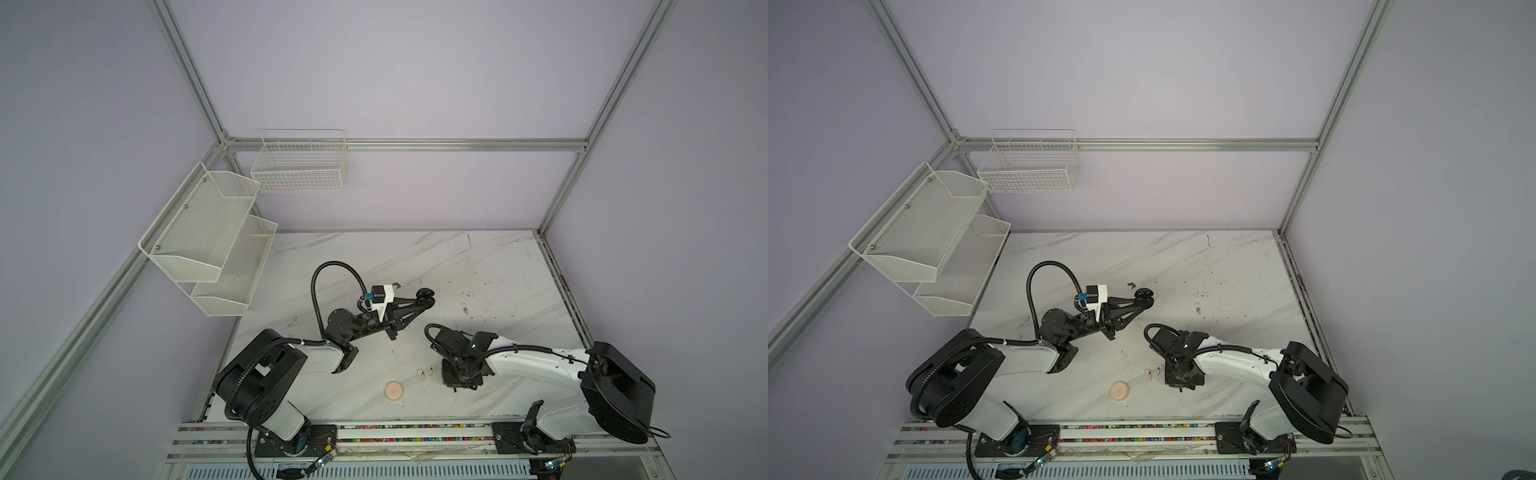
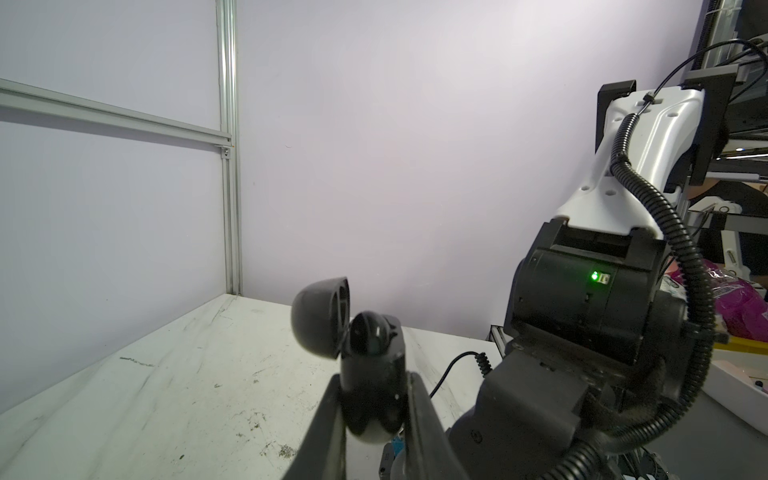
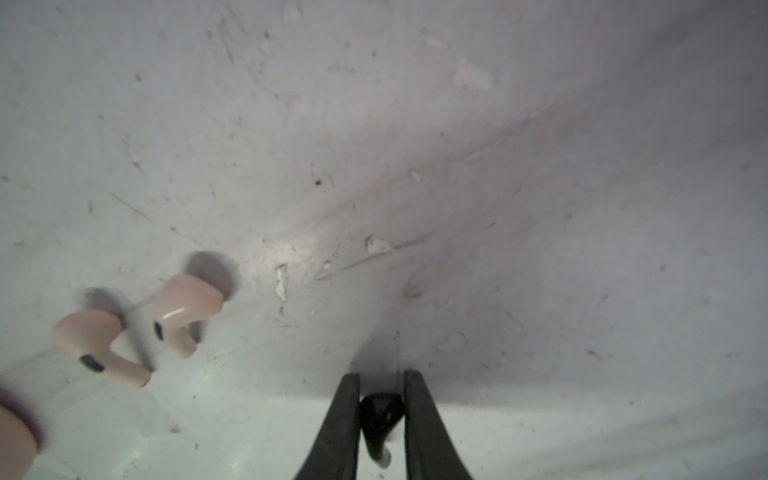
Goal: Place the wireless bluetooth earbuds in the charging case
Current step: 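Lower the right gripper and close it on the second black earbud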
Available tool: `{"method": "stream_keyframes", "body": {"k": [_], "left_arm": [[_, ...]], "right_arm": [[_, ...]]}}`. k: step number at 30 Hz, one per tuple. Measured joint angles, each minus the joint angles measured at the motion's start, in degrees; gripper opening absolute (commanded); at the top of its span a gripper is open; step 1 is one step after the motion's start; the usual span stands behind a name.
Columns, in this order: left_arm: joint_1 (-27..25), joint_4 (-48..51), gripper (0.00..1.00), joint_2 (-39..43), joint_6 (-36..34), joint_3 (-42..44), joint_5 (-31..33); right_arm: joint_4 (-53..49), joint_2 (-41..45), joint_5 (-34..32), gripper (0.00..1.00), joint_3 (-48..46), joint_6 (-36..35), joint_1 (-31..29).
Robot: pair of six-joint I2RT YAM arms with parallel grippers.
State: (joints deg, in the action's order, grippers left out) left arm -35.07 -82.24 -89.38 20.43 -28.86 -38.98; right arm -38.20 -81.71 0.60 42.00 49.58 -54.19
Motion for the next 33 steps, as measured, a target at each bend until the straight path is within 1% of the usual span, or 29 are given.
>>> {"method": "stream_keyframes", "body": {"k": [3,5,12,18,21,33], "left_arm": [[0.0,0.0,0.00,0.0,0.0,0.0,0.0],[0.0,0.0,0.00,0.0,0.0,0.0,0.0],[0.0,0.0,0.00,0.0,0.0,0.0,0.0],[0.0,0.0,0.00,0.0,0.0,0.0,0.0],[0.0,0.0,0.00,0.0,0.0,0.0,0.0],[0.0,0.0,0.00,0.0,0.0,0.0,0.0]], "right_arm": [[0.0,0.1,-0.4,0.21,0.0,0.0,0.4],[-0.1,0.1,-0.7,0.23,0.1,0.0,0.6],[-0.2,0.1,-0.7,0.24,0.2,0.0,0.6],[-0.2,0.1,-0.2,0.30,0.2,-0.1,0.6],[-0.2,0.1,0.4,0.32,0.2,-0.2,0.6],[-0.3,0.1,2.1,0.30,0.2,-0.4,0.7]]}}
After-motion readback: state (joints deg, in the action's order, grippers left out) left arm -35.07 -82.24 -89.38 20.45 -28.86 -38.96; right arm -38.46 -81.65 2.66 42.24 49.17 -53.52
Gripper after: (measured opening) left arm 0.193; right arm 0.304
